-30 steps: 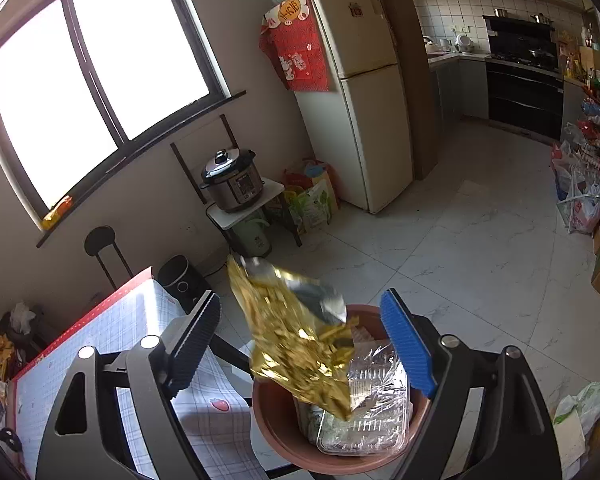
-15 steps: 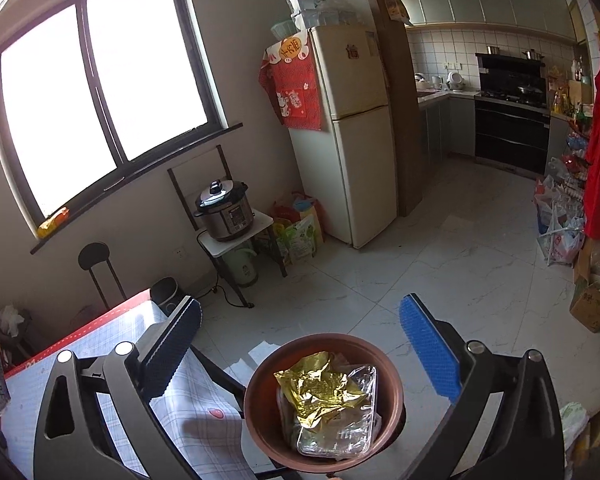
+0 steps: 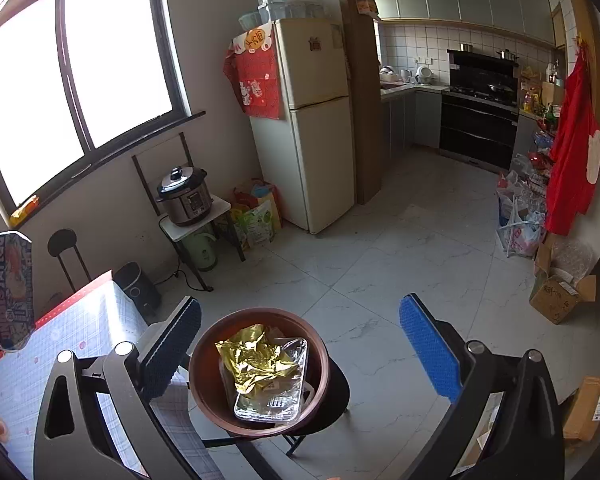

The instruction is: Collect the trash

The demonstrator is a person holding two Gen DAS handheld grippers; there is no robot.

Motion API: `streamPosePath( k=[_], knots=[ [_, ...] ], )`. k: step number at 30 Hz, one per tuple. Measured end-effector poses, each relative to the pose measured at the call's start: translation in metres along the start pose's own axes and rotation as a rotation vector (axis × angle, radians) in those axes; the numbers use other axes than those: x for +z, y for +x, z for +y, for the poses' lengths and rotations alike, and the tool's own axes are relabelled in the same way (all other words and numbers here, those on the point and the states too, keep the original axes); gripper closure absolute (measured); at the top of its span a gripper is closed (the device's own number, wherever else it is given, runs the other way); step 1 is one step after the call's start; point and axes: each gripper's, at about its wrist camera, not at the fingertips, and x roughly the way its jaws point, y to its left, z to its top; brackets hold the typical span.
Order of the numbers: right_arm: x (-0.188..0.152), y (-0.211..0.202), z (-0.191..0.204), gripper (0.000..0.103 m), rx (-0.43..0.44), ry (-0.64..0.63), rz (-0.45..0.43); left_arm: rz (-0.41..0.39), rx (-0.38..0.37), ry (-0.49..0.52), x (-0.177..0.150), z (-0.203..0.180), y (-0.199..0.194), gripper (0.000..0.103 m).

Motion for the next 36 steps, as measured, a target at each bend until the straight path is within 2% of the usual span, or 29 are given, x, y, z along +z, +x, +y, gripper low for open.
streamPosePath(
  k=[5,6,7,9,12,16,24,27,32,36],
  knots=[
    [-0.005,0.000,-0.025,0.006,-0.035,0.028,0.006,0.056,-0.073,0.042,0.003,-0.029,0.061,0.095],
    [-0.006,0.001,-0.029,0.006,-0.038,0.033,0.008,0.068,-0.083,0.054,0.004,-0.034,0.072,0.087],
    [-0.006,0.002,-0.031,0.006,-0.041,0.038,0.010,0.085,-0.098,0.066,0.004,-0.037,0.083,0.060],
    [-0.008,0.003,-0.034,0.006,-0.041,0.042,0.017,0.074,-0.080,0.083,0.003,-0.041,0.092,0.024],
    [-0.011,0.005,-0.033,0.006,-0.037,0.041,0.022,0.077,-0.055,0.106,0.004,-0.041,0.095,0.020],
    [-0.011,0.007,-0.025,0.006,-0.024,0.030,0.033,0.057,-0.008,0.132,0.003,-0.034,0.075,0.007],
    [-0.010,-0.004,0.002,0.006,0.014,-0.015,0.032,0.043,0.133,0.192,0.007,-0.018,0.026,0.006],
    [-0.010,-0.011,0.016,0.006,0.031,-0.049,0.036,0.041,0.213,0.216,0.006,-0.013,0.007,0.006],
    [-0.014,-0.027,0.043,0.006,0.044,-0.117,0.057,0.014,0.266,0.209,0.000,-0.004,-0.032,0.006],
    [-0.027,-0.055,0.067,0.006,0.057,-0.130,0.028,-0.010,0.286,0.202,-0.006,0.003,-0.069,0.006]
  ],
)
